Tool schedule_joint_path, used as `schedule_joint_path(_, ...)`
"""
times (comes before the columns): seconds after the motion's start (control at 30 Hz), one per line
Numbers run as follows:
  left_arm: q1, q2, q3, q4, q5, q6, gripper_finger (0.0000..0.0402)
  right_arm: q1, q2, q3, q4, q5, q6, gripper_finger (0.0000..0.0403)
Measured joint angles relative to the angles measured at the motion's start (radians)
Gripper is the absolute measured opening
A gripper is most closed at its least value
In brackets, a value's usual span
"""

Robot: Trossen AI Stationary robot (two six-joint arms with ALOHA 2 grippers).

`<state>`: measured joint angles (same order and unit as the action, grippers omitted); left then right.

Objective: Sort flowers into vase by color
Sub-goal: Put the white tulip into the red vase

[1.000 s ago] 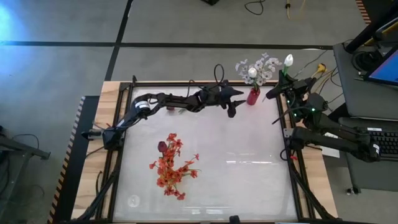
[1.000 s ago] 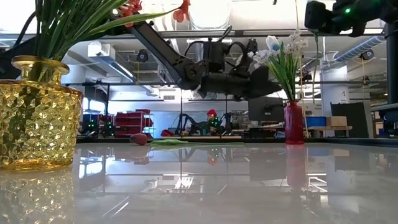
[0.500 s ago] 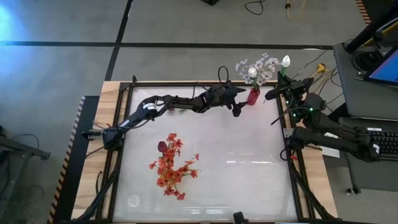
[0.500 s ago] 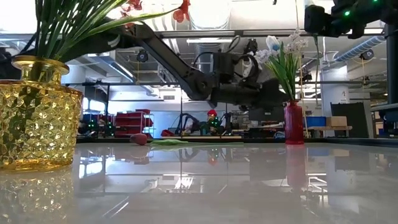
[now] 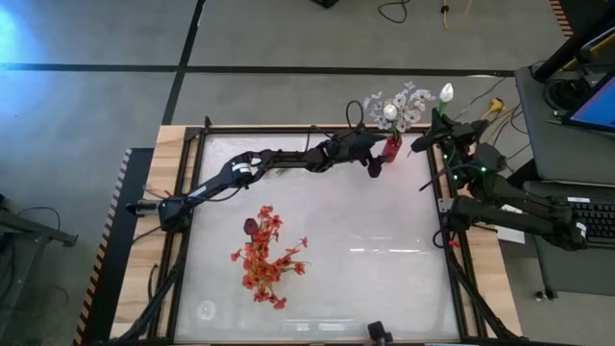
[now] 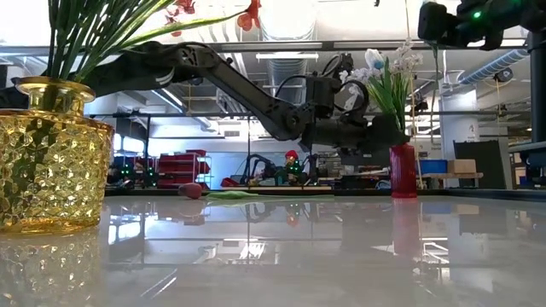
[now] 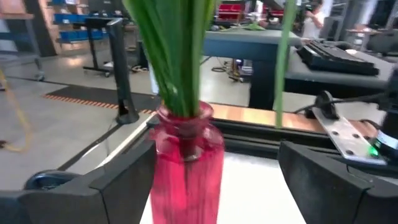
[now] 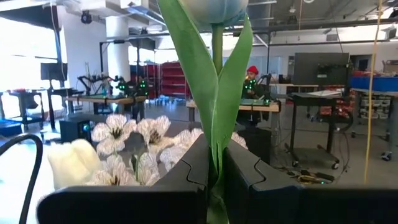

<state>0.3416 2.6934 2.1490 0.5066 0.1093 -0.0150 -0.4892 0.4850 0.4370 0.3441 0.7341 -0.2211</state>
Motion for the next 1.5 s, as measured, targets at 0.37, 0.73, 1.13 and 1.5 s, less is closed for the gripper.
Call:
schedule_joint_path(0.37,0.0,0.013,-0.006,0.019,-0.059,-0.053,0.032,0.0,-0.001,0.0,0.012,0.0,0.012,0.0018)
schedule_joint_path(0.73,-0.001,0.101,0.124,0.026,-0.058,-0.081,0.032,0.0,0.0,0.0,0.012,0.0,0.011,0.0018)
schedule_joint_path(1.13,-0.002,0.134,0.192,-0.004,-0.079,-0.122,0.032,0.0,0.0,0.019,0.002,0.0,-0.008,0.0018)
schedule_joint_path(1.5,0.001,0.134,0.192,-0.006,-0.083,-0.134,0.0296,0.0,0.0,0.02,0.001,0.0,-0.014,0.0018)
